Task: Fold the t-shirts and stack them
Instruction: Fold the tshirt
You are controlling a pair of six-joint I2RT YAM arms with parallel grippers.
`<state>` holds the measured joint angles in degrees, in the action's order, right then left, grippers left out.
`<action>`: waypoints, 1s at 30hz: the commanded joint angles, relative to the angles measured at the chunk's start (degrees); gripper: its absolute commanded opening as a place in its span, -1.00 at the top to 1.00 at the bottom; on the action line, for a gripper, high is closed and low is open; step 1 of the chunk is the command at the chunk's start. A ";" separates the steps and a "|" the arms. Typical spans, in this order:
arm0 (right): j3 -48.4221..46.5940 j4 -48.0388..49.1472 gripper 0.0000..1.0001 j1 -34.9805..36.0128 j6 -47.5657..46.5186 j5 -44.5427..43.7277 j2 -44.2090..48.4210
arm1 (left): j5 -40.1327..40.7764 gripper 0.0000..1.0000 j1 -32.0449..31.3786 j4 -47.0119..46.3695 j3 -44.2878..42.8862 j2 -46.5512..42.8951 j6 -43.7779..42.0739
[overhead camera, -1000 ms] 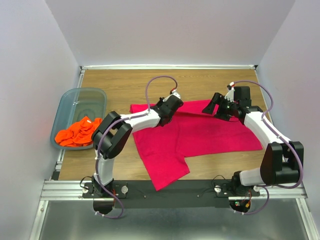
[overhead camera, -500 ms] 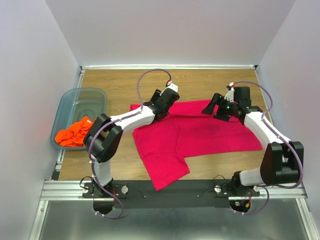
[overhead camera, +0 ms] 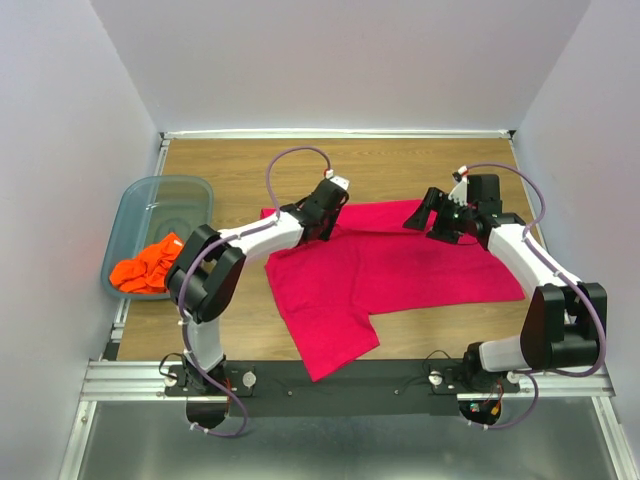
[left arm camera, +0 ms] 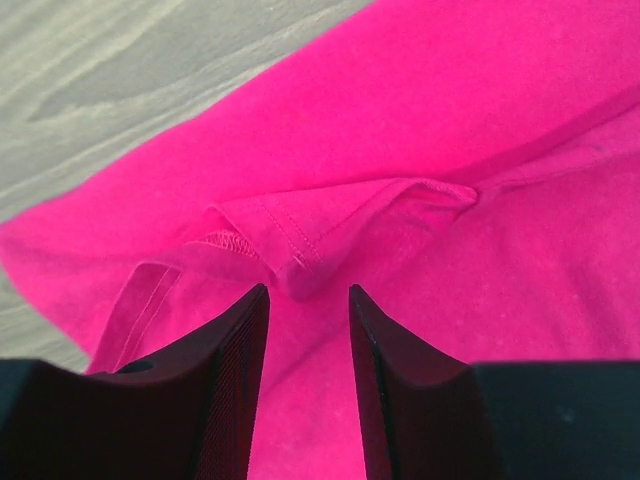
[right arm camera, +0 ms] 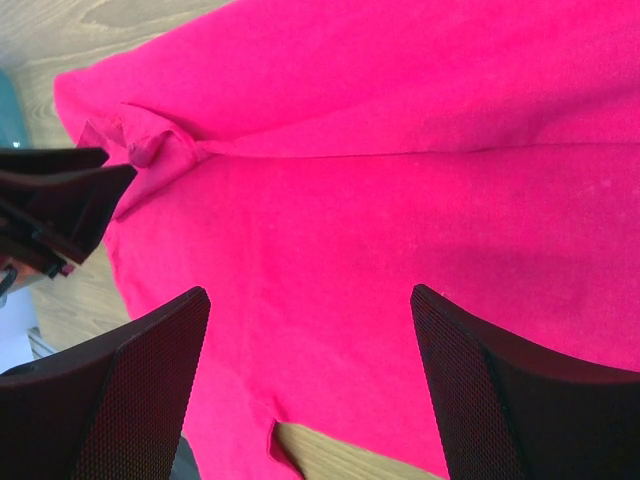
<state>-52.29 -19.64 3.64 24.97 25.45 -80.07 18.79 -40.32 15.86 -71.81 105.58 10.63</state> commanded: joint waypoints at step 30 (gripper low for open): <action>1.05 -0.93 -0.79 0.05 -0.28 0.39 0.09 | -17.20 0.11 9.20 -0.39 -0.61 4.99 14.24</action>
<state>-51.75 -19.66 3.64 24.99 25.43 -80.07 3.75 -31.83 15.94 -73.14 110.30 22.61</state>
